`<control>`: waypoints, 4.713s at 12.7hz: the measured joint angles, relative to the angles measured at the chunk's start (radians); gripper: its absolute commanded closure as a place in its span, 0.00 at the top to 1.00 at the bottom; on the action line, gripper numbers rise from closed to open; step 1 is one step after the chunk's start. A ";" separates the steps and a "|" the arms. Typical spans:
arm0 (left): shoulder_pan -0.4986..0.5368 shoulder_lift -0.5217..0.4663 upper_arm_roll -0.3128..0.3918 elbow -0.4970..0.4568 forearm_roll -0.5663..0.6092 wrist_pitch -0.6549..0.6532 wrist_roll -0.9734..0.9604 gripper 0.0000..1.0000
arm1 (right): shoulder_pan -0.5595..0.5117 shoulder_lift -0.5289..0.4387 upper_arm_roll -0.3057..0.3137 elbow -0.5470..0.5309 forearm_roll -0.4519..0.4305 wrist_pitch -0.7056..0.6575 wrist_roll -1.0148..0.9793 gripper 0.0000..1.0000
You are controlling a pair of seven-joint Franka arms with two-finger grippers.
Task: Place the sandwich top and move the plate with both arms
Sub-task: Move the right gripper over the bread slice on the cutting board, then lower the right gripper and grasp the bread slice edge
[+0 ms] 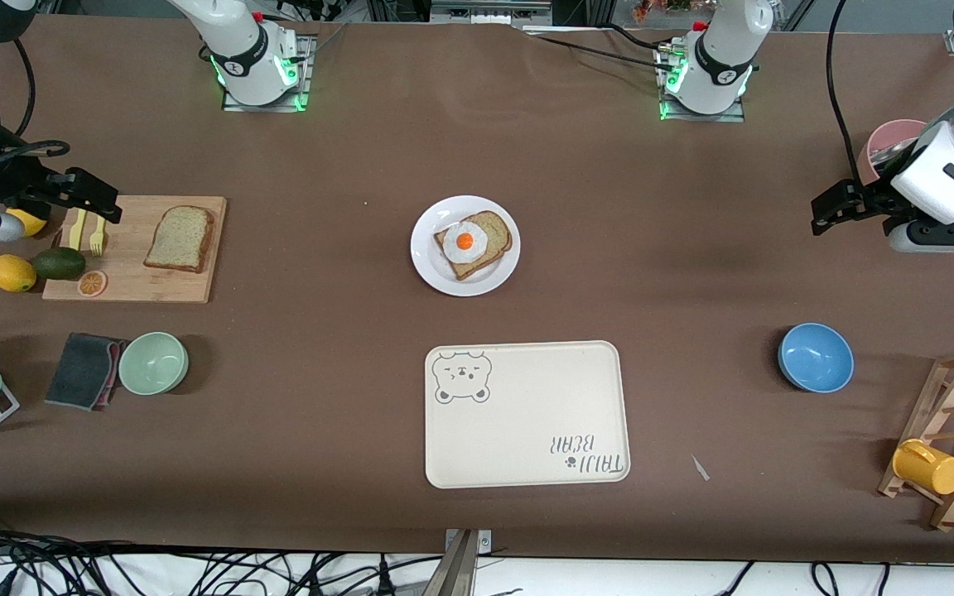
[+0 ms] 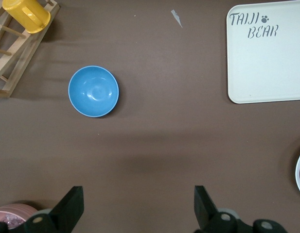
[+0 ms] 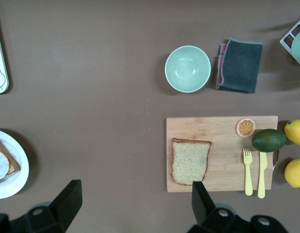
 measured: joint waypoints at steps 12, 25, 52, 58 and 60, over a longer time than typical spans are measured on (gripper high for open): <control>0.005 0.001 0.000 0.000 0.000 0.000 -0.001 1.00 | 0.000 0.000 0.002 -0.004 0.000 -0.002 0.000 1.00; 0.005 0.027 -0.004 -0.004 0.000 0.014 -0.003 1.00 | 0.009 0.040 0.000 -0.369 -0.016 0.356 0.001 1.00; 0.005 0.029 -0.010 -0.004 0.000 0.021 -0.008 1.00 | 0.004 0.259 -0.023 -0.690 -0.351 0.662 0.399 0.59; 0.005 0.029 -0.010 -0.004 0.000 0.021 -0.009 1.00 | 0.003 0.265 -0.025 -0.690 -0.358 0.662 0.400 0.51; 0.005 0.029 -0.010 -0.004 0.000 0.021 -0.009 1.00 | 0.003 0.272 -0.030 -0.690 -0.359 0.662 0.400 0.51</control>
